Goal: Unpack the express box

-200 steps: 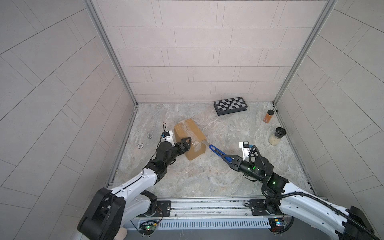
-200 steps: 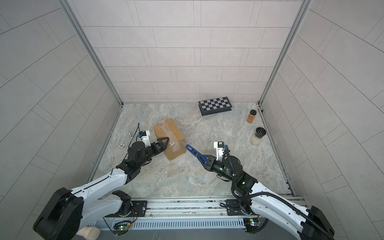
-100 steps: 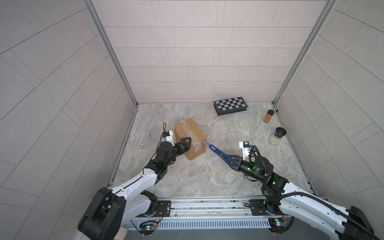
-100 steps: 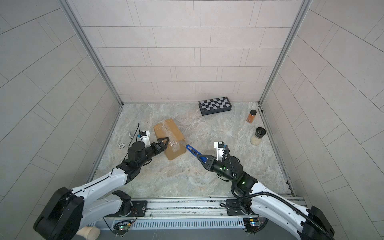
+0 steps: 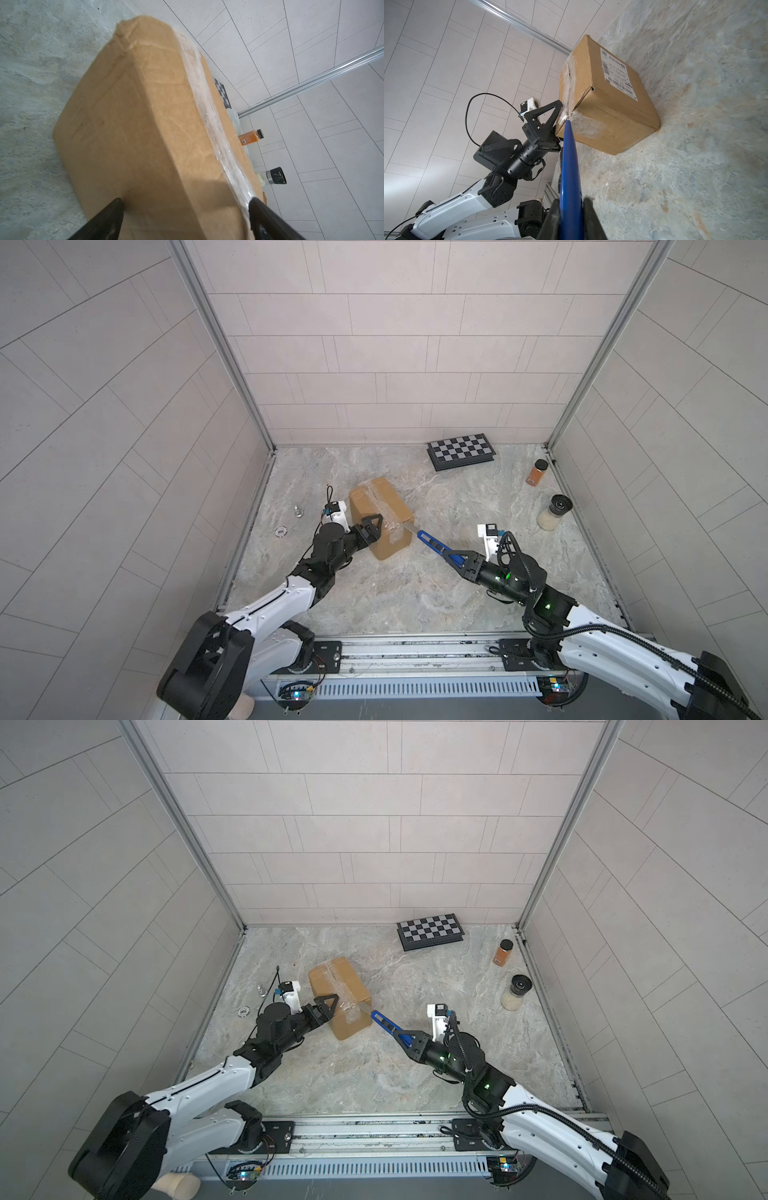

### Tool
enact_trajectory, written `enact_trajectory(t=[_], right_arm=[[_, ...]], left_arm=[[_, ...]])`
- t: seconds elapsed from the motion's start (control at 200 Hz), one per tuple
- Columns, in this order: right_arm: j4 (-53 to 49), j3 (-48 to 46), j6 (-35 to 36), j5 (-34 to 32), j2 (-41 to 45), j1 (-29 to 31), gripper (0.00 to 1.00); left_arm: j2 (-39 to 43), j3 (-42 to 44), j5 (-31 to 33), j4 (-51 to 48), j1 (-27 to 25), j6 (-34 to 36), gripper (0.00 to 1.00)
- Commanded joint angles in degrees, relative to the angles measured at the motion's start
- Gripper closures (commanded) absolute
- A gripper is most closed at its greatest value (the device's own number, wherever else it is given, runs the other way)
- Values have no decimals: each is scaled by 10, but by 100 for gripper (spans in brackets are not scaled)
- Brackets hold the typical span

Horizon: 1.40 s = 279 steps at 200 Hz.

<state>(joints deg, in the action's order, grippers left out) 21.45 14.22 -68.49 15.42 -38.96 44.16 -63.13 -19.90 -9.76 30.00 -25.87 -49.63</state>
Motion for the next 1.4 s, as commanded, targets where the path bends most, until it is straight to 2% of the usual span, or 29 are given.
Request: enact_trajectory(t=[0.0,0.736,0.896,1.081,1.392], right_arm=[[11,-7,-11,-4,1,6,100],[49,14,-10,-9,-55,22,100],[27,29,-2,-23,-55,31,100],[-44,63,24,-44,-52,43,100],[-66,71,19,-66,-66,49,100]], left_arm=[[-5,4,-8,16,1,-2,3],[-19,1,-18,35,-2,-12,4],[-19,1,-12,44,-14,-19,4],[-16,2,-4,53,-24,-28,4],[-12,11,6,68,-53,-44,4]])
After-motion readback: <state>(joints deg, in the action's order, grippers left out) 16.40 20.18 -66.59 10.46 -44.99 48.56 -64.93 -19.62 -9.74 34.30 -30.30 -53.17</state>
